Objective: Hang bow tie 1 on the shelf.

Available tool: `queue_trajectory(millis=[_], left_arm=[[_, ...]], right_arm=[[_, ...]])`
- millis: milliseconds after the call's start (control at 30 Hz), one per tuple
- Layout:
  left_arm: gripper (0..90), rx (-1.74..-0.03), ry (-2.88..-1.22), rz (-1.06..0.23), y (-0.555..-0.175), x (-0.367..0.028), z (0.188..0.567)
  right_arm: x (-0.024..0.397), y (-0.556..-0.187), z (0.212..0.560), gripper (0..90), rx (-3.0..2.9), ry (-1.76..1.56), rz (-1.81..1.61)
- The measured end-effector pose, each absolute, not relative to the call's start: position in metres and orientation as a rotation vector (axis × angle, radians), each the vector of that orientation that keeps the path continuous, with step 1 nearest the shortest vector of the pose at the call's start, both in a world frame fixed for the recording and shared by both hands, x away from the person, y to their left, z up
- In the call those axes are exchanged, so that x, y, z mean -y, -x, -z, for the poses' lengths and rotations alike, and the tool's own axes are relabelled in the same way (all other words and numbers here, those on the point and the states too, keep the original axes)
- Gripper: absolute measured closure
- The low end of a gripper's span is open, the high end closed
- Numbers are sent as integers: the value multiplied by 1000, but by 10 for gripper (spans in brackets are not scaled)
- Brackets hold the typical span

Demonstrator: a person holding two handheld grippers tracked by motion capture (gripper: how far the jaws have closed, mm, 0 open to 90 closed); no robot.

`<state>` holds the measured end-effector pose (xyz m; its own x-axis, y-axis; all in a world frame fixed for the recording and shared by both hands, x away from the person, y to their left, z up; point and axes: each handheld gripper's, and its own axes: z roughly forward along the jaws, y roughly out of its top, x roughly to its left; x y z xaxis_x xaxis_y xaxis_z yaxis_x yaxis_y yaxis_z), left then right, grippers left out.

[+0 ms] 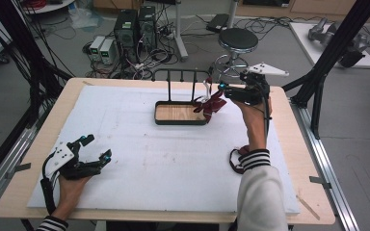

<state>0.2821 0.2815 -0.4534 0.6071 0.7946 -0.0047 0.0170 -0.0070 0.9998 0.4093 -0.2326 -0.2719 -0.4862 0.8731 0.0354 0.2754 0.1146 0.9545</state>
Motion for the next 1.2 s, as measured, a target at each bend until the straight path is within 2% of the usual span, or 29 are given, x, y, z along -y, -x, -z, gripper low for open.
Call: queue_trajectory(millis=[500,800,1200], left_arm=[[117,-728,-1463,-705,-282,-282,453],[117,-727,-1459,-707,-282,-282,454],[117,-724,-1458,-715,-281,-282,454]], right_arm=[[258,-339,276,170,-1792,-975,-1434],[276,-307,302,170,-1725,-956,-1501],[269,-282,338,170,-1712,-892,-1501]])
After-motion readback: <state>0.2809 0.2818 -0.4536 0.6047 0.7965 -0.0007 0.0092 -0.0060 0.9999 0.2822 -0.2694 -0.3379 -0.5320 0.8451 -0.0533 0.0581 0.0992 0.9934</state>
